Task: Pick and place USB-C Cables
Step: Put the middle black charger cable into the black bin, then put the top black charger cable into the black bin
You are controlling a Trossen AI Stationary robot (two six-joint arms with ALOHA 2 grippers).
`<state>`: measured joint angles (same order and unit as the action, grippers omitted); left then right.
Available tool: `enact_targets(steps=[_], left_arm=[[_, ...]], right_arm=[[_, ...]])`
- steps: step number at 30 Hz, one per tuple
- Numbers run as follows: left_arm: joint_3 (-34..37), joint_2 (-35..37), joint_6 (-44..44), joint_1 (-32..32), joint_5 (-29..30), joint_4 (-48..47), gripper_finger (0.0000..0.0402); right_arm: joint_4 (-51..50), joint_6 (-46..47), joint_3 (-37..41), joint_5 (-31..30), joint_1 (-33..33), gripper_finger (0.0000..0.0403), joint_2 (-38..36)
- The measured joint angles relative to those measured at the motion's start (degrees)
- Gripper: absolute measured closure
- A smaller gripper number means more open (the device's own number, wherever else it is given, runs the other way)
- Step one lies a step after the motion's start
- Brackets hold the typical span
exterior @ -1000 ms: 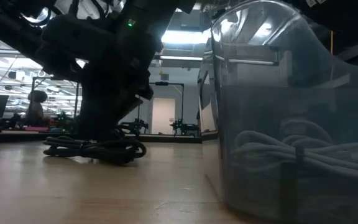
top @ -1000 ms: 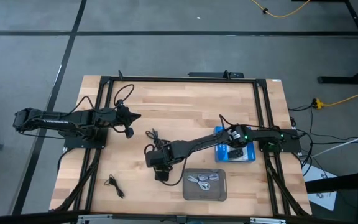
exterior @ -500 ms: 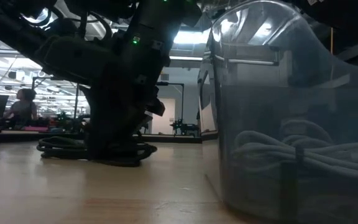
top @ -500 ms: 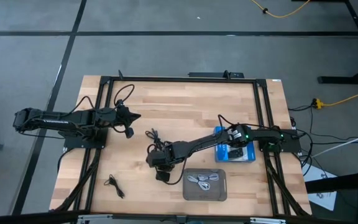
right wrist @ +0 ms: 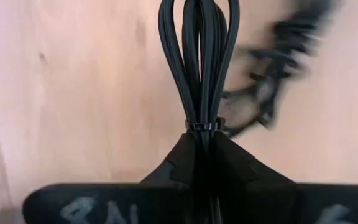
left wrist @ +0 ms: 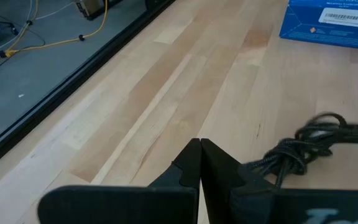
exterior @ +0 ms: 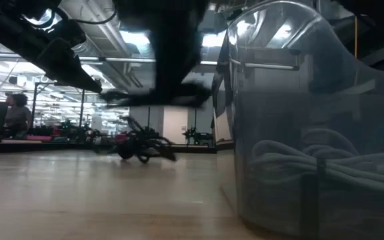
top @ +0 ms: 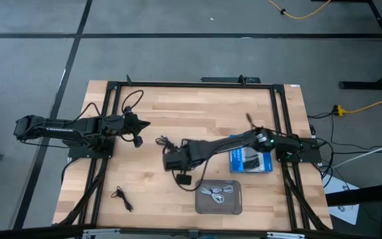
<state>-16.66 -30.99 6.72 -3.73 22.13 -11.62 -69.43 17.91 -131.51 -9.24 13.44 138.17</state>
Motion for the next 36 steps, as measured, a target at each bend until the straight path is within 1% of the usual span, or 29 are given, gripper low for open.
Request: enact_targets(steps=[3,6,9,11,15,17,20,22,24,26,33,36], left_arm=[[0.0,0.0,0.0,0.0,0.0,-0.1,0.0401],[0.0,0.0,0.0,0.0,0.0,-0.2,0.0401],[0.0,0.0,0.0,0.0,0.0,-0.2,0.0401],[0.0,0.0,0.0,0.0,0.4,-0.3,0.0401],[0.0,0.0,0.1,0.0,1.5,-0.4,0.0401],[0.0,0.0,0.1,0.0,1.6,-0.4,0.0401],[0.0,0.0,0.1,0.0,1.6,-0.4,0.0401],[0.0,0.0,0.2,0.0,1.7,-0.4,0.0401],[0.0,0.0,0.2,0.0,1.7,-0.4,0.0401],[0.0,0.0,0.3,0.0,1.7,-0.4,0.0401],[0.0,0.0,0.6,0.0,1.7,-0.4,0.0401],[0.0,0.0,0.6,0.0,1.7,-0.4,0.0401]], right_arm=[[-5.9,3.0,0.1,-3.0,0.2,0.0367,-3.2],[-10.3,7.4,0.2,-3.2,1.1,0.0367,-7.0],[-15.4,14.6,-0.1,-2.5,4.3,0.0367,-9.8],[-18.1,19.5,0.0,-2.2,7.3,0.0367,-10.1],[-19.6,27.4,0.1,0.1,13.6,0.0367,-10.3],[-19.4,33.0,1.1,0.9,16.3,0.0367,-10.2],[-20.5,43.1,3.1,2.5,18.8,0.0367,-9.9],[-20.3,46.6,3.7,2.9,19.9,0.0364,-10.0],[-19.8,47.8,4.5,0.3,20.8,0.0351,-10.0],[-18.8,47.8,5.2,-3.0,21.5,0.0330,-10.0],[-18.8,47.3,5.4,-4.3,21.2,0.0231,-10.0],[-19.2,44.5,5.4,-4.8,21.1,0.0197,-10.0]])
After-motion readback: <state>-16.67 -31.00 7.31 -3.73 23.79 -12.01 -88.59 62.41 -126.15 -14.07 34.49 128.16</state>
